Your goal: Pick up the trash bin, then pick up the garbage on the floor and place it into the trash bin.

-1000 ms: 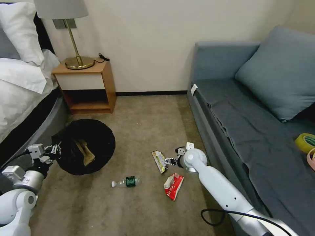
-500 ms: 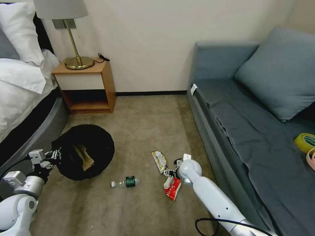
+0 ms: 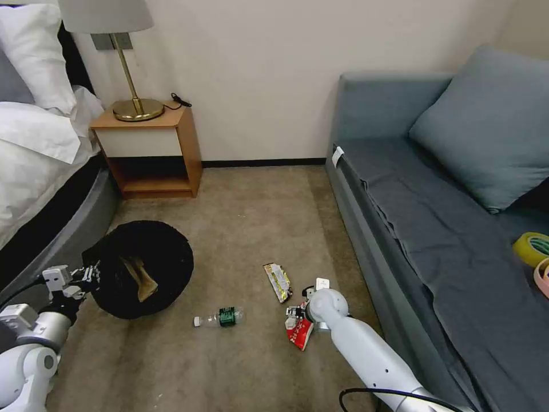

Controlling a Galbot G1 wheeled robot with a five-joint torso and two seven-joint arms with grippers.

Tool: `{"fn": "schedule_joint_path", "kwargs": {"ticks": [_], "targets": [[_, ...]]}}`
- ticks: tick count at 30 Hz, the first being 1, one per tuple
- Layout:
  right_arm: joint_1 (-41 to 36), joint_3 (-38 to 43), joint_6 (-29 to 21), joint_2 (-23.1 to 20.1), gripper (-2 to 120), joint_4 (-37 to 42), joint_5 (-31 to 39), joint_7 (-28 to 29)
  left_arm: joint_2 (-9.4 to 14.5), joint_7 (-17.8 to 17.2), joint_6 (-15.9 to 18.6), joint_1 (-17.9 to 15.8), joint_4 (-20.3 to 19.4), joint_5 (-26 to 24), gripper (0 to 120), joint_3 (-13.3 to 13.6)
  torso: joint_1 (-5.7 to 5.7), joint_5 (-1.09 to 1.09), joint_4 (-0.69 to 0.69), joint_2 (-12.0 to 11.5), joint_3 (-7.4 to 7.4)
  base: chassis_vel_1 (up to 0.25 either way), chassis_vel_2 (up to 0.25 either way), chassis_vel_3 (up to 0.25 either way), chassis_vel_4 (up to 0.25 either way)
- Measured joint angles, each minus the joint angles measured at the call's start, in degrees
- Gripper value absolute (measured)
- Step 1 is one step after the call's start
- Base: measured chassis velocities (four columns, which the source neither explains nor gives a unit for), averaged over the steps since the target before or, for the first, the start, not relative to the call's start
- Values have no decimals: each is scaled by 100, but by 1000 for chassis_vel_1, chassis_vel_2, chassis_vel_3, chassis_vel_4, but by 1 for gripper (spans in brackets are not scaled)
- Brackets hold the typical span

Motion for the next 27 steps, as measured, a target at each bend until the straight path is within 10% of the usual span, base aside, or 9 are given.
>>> {"fn": "schedule_joint_path", "kwargs": {"ticks": [27], "targets": [[99,-111,197,67,15,-320,-389,-344,-9,-18,54,-66,77,-138,4,-42,0,2,1,0,0,0,0,0,0]]}}
